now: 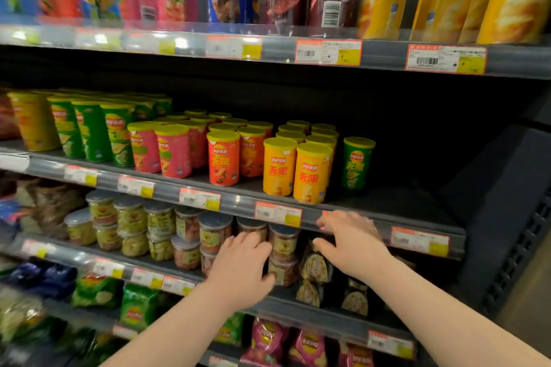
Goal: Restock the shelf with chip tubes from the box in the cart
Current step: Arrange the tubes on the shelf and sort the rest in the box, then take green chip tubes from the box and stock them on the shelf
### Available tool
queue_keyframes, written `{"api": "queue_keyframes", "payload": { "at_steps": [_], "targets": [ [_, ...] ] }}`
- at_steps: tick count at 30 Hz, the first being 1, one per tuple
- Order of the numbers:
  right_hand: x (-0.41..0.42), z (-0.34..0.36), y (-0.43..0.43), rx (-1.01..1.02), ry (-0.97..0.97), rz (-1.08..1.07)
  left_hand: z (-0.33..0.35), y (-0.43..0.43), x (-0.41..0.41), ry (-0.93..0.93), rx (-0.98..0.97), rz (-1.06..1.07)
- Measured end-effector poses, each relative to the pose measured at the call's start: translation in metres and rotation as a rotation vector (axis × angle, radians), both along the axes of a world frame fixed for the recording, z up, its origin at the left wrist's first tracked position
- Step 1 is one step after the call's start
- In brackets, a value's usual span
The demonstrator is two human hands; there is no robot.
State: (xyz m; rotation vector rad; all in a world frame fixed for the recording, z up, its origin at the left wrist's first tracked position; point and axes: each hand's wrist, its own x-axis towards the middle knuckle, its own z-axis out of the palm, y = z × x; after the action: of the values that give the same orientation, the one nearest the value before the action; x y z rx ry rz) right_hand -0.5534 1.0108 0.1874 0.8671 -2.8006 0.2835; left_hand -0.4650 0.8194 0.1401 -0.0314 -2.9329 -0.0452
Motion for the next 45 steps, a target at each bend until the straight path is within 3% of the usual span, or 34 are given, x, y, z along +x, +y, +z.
{"api": "queue_keyframes", "payload": {
  "at_steps": [5,14,27,37,45],
  "targets": [
    [0.051,-0.034,-0.038,0.113,0.021,0.141,-0.019,-0.031,0.064,-0.087,0.035,0.094],
    [0.155,-0.095,-0.119,0.246,-0.141,0.329,-0.069,-0.084,0.194,-0.187,0.093,0.276],
    [0.29,-0.137,-0.249,0.392,-0.234,0.692,-0.113,-0.159,0.37,-0.285,0.222,0.734],
    [0.305,-0.159,-0.36,0.482,-0.256,0.906,-0.135,-0.222,0.409,-0.319,0.319,0.981],
    [0.268,-0.146,-0.485,0.445,-0.276,1.002,-0.113,-0.33,0.371,-0.281,0.271,1.081]
  ]
}}
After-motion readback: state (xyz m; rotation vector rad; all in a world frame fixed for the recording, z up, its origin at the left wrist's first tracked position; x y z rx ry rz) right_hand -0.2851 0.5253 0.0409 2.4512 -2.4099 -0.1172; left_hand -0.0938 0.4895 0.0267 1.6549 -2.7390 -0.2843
